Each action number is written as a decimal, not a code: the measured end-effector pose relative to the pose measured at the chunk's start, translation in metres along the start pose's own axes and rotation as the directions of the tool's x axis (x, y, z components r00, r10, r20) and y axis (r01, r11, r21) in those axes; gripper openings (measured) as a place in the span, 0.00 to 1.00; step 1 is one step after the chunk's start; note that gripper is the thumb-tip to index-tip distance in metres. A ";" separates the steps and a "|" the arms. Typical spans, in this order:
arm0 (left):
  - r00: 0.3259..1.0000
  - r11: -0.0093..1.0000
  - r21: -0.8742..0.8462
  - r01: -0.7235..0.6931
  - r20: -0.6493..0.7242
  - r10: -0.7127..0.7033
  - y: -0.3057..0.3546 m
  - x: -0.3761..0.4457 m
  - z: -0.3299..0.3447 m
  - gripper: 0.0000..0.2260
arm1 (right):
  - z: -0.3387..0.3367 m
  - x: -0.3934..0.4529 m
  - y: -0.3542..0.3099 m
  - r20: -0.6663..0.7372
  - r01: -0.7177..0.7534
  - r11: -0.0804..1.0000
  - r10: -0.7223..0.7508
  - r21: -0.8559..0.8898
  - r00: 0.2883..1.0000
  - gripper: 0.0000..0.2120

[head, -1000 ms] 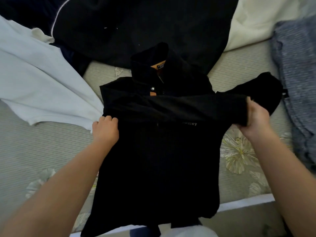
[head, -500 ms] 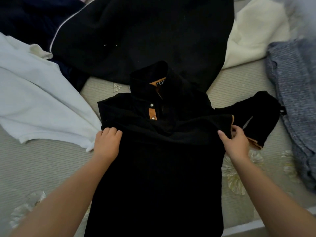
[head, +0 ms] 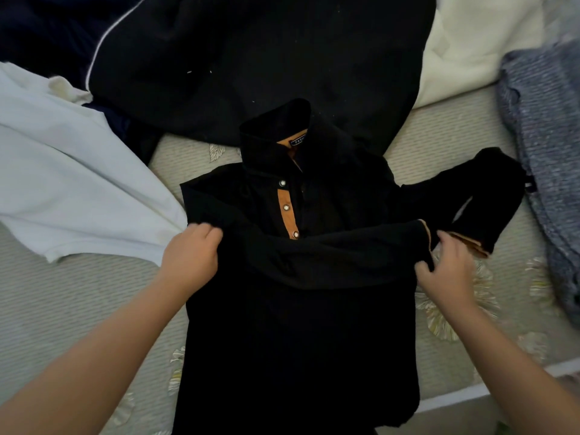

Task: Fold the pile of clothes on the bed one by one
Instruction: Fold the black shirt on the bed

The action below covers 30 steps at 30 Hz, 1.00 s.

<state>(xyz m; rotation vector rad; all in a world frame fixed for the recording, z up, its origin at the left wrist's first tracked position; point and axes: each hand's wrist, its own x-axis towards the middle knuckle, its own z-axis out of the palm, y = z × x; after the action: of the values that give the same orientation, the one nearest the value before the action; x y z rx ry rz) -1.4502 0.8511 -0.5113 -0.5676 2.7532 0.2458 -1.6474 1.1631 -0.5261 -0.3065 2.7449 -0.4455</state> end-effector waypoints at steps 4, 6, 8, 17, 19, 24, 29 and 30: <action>0.994 0.999 -0.026 0.021 -0.109 -0.024 -0.004 0.034 0.002 0.15 | 0.004 0.021 -0.013 0.058 0.357 0.922 -0.352 -0.151 0.934 0.24; 0.988 0.988 -0.007 0.152 0.005 -0.152 -0.011 0.045 0.007 0.16 | 0.001 0.036 -0.015 0.228 0.366 0.893 -0.312 -0.260 0.922 0.18; 0.982 0.982 0.013 0.189 0.022 -0.189 -0.018 0.049 0.011 0.14 | -0.002 0.048 -0.015 0.296 0.391 0.871 -0.305 -0.297 0.905 0.12; 0.975 0.982 -0.043 0.185 -0.117 -0.189 -0.061 0.050 -0.006 0.20 | -0.012 0.063 -0.020 0.187 -0.206 0.903 0.143 0.377 0.972 0.09; 0.959 0.969 -0.026 0.245 -0.142 -0.247 -0.063 0.057 -0.005 0.20 | -0.004 0.071 -0.021 0.169 -0.210 0.958 0.178 0.195 0.969 0.12; 0.921 0.941 -0.028 0.338 -0.194 -0.337 -0.046 0.072 -0.006 0.18 | 0.003 0.081 -0.030 0.013 -0.124 0.985 0.126 -0.122 0.992 0.14; 0.946 0.997 -0.063 -0.040 -0.324 0.017 -0.015 0.045 0.006 0.14 | -0.003 0.060 -0.043 -0.199 0.201 0.968 -0.228 -0.150 0.953 0.18; 0.957 0.992 -0.045 -0.117 -0.273 0.100 -0.012 0.034 0.013 0.17 | -0.001 0.049 -0.040 -0.201 0.281 0.936 -0.323 -0.210 0.925 0.17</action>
<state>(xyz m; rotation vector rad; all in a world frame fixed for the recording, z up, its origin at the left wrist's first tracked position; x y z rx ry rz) -1.4712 0.8310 -0.5365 -0.4977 3.0562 0.2989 -1.6870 1.1131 -0.5259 -0.7810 2.9827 -0.3307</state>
